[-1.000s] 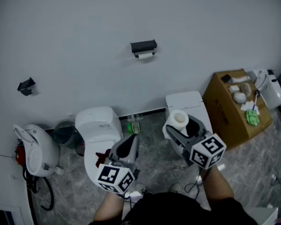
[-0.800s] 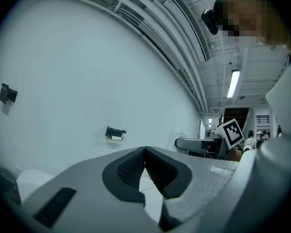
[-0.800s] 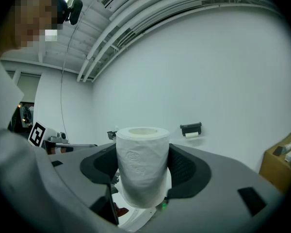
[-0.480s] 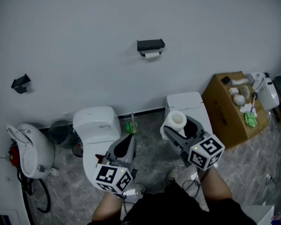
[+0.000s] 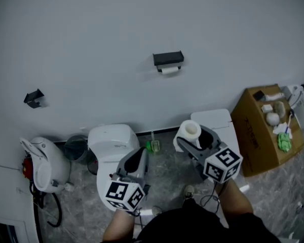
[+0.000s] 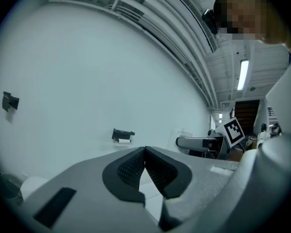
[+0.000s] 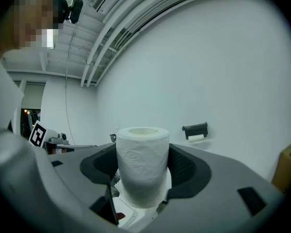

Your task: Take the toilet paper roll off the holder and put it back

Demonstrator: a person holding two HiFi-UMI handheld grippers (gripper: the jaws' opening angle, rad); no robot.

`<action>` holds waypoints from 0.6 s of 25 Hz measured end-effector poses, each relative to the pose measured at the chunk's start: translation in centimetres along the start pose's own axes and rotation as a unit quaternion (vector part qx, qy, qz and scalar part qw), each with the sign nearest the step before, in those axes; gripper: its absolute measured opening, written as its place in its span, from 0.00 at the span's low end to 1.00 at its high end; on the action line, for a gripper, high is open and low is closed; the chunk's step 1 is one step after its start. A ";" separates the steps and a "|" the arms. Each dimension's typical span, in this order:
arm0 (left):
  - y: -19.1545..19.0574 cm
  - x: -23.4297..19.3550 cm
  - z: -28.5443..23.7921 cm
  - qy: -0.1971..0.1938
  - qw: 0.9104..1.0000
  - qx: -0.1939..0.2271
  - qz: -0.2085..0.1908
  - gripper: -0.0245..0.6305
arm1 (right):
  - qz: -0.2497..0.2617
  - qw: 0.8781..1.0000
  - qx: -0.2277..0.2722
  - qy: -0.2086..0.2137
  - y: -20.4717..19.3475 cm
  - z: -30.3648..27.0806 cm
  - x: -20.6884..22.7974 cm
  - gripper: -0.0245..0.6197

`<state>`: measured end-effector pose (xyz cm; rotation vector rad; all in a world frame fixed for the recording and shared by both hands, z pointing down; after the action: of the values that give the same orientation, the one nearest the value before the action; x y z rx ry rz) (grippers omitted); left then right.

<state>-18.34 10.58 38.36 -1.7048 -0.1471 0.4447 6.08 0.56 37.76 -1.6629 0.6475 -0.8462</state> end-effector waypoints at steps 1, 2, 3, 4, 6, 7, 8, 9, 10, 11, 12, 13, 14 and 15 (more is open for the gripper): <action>0.3 0.5 -1.3 0.005 1.000 0.001 -0.006 0.04 | -0.001 1.000 0.002 0.004 0.4 -0.1 1.5 0.50; 0.6 1.0 -2.8 0.009 1.000 0.001 -0.008 0.04 | -0.002 1.000 0.003 0.008 0.8 -0.2 3.0 0.50; 0.7 1.5 -4.2 0.013 1.000 -0.001 -0.009 0.04 | -0.004 1.000 0.004 0.014 1.0 -0.3 4.5 0.50; 0.8 2.2 -5.7 0.016 1.000 -0.003 -0.008 0.04 | -0.006 1.000 0.004 0.021 1.1 -0.5 6.0 0.50; 1.0 3.7 -8.5 0.021 1.000 -0.007 -0.011 0.04 | -0.009 0.999 0.004 0.036 1.2 -0.7 8.8 0.50; 1.1 4.3 -9.7 0.023 1.000 -0.008 -0.014 0.04 | -0.010 0.999 0.004 0.043 1.3 -0.7 10.1 0.50; 1.3 4.8 -10.8 0.026 0.999 -0.008 -0.017 0.04 | -0.011 0.999 0.004 0.048 1.5 -0.8 11.3 0.50; 1.4 5.2 -11.8 0.029 0.999 -0.007 -0.020 0.04 | -0.013 0.999 0.004 0.052 1.6 -0.9 12.4 0.50; 1.6 5.4 -12.7 0.033 0.999 -0.006 -0.022 0.04 | -0.015 0.998 0.003 0.056 1.8 -1.0 13.4 0.50; 1.7 5.6 -13.5 0.038 0.999 -0.007 -0.023 0.04 | -0.017 0.998 0.001 0.060 2.0 -1.2 14.2 0.50; 1.8 5.7 -14.2 0.042 0.999 -0.008 -0.023 0.04 | -0.018 0.998 -0.002 0.064 2.0 -1.4 14.9 0.50; 1.8 5.8 -14.8 0.046 0.999 -0.010 -0.023 0.04 | -0.019 0.998 -0.005 0.067 2.1 -1.6 15.5 0.50; 1.9 5.8 -15.3 0.049 0.998 -0.012 -0.023 0.04 | -0.020 0.997 -0.008 0.069 2.2 -1.9 16.0 0.50; 2.0 5.8 -15.9 0.051 0.998 -0.013 -0.022 0.04 | -0.021 0.997 -0.009 0.071 2.2 -2.1 16.6 0.50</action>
<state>-7.45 -2.40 37.16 -1.7433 -0.1163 0.3230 14.24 -14.15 39.23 -1.6478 0.7213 -0.9974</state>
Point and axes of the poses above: the fingertips, and each gripper's own axes: z backward along the fingers, x to its right, y out of its top, the point moved 10 cm from there along z, backward along the fingers, and after that the axes turned 4 degrees about -x, right-handed, at the moved point
